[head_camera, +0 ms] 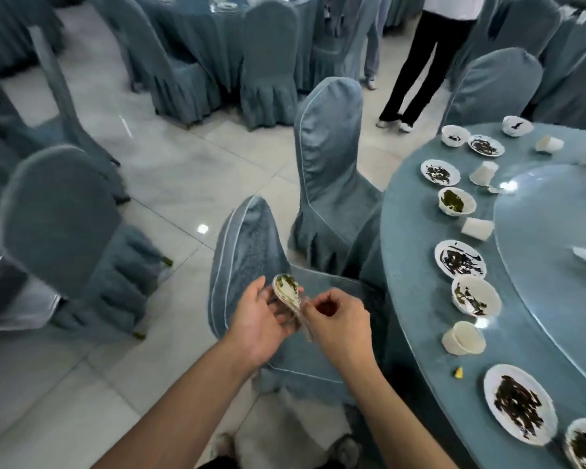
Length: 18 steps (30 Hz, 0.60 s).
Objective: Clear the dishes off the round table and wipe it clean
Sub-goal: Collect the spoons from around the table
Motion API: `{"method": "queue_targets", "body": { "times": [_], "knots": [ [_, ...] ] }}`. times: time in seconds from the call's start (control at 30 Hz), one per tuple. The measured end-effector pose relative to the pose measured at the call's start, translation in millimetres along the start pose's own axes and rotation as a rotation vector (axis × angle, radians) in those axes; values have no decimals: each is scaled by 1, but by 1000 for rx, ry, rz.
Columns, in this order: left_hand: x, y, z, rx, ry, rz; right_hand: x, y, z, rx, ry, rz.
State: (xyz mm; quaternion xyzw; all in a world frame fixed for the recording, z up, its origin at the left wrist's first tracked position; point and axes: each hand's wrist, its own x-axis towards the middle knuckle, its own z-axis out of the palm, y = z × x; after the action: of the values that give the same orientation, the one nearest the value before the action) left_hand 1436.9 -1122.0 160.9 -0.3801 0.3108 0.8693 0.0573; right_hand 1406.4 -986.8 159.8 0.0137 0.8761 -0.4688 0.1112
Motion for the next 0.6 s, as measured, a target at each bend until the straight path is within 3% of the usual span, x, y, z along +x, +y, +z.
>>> {"method": "queue_targets", "body": {
  "times": [0.23, 0.33, 0.47, 0.6],
  "knots": [
    [-15, 89, -109, -73, 44, 10, -18, -65, 107, -51, -71, -143],
    [-18, 119, -142, -94, 41, 11, -10, -76, 140, -235, -53, -333],
    [-13, 154, -168, -119, 28, -14, 8, -90, 173, -447, -16, -504],
    [8, 190, -174, -121, 10, -8, 42, -104, 200, -510, 26, -560]
  ]
}}
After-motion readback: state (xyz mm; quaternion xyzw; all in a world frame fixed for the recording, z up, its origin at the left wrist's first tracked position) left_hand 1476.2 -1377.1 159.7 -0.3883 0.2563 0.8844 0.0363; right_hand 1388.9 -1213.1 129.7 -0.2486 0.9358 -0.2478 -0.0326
